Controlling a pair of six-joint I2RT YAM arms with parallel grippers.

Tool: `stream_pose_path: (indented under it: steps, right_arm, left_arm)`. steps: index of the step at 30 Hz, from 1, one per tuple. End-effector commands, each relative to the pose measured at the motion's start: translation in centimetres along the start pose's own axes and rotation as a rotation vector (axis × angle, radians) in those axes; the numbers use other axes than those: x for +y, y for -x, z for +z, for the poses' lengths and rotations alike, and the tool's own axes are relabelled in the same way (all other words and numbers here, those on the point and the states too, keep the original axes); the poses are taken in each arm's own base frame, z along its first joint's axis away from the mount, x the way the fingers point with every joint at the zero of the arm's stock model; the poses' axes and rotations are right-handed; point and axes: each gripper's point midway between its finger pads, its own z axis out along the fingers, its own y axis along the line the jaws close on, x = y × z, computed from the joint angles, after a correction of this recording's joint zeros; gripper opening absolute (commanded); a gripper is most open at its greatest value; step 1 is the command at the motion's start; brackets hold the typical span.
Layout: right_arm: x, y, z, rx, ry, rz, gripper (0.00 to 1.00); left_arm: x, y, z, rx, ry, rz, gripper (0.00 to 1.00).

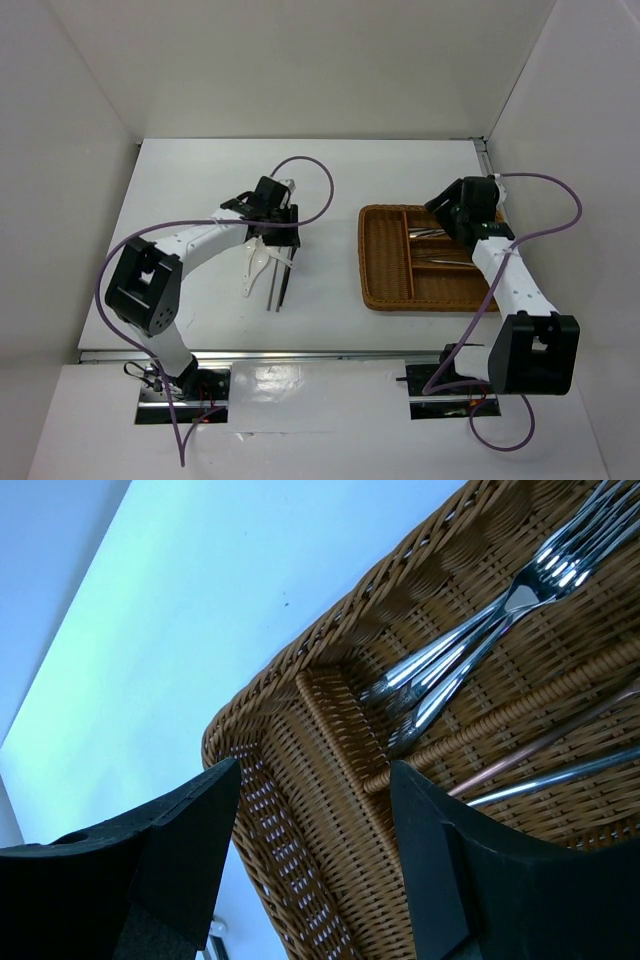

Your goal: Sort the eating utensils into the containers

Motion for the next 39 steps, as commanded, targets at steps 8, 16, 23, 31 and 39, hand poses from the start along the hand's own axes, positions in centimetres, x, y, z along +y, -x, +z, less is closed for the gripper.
stream_pose_path:
  steps: [8, 16, 23, 31, 39]
  right_arm:
    - [0.5, -0.9, 0.3, 0.03, 0.055, -0.009, 0.69]
    - [0.2, -0.9, 0.6, 0.03, 0.042, 0.0, 0.69]
    - [0.0, -1.0, 0.6, 0.029, 0.028, 0.009, 0.69]
    - [-0.3, -1.0, 0.9, 0.028, 0.015, 0.009, 0.69]
    - [-0.9, -1.4, 0.9, 0.034, -0.005, 0.008, 0.69]
  left_arm:
    - [0.7, -0.5, 3.2, 0.042, 0.04, 0.036, 0.49]
    - [0.5, -0.8, 4.4, 0.076, 0.022, 0.043, 0.47]
    - [0.7, -1.5, 5.1, 0.108, 0.027, 0.04, 0.46]
    - [0.7, -2.6, 5.7, 0.151, 0.033, 0.043, 0.46]
    - [3.0, -3.9, 5.7, 0.199, 0.186, 0.079, 0.46]
